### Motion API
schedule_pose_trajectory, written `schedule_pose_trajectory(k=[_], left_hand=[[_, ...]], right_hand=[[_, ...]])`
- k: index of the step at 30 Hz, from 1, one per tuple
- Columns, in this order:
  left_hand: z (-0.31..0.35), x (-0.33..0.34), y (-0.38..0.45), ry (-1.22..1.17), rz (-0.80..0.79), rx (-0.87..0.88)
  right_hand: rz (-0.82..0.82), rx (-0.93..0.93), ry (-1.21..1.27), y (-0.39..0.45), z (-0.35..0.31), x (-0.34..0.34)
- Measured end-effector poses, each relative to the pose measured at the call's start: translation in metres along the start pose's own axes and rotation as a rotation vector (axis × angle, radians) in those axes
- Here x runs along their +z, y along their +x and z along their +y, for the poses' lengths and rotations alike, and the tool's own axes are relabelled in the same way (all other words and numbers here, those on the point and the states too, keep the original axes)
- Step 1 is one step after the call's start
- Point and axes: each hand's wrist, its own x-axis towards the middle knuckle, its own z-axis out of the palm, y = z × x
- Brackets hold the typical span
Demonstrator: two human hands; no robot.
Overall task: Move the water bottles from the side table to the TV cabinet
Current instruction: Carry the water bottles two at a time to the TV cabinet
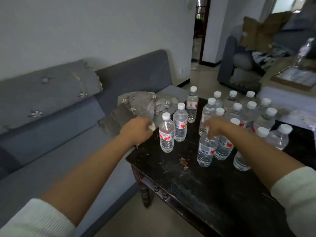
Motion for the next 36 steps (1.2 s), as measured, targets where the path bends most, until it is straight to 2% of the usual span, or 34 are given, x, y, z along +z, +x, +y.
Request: schedule_pose_trajectory(k=[10,15,20,26,36], left_hand=[[0.019,0.038,0.099,-0.069,-0.141,0.162],[0.018,0.043,0.135,0.008,-0.237,0.232],[0.018,0.046,0.157,0.069,-0.275,0.335],[0.021,0.050,0.174,0.025,-0.378,0.496],[0.066,0.044,0.155,-0.071,-0.445,0.931]], right_hand=[[-0.084,-0.095,0.048,0.031,0.023,0.008],[-0.049,-0.165,0.053,0.037,0.032,0.011],[-0.003,-0.138,0.146,0.037,0.033,0.015],[0.133,0.041,0.308,0.028,0.018,0.030],[0.358,0.647,0.607,-0.053,-0.007,0.039]])
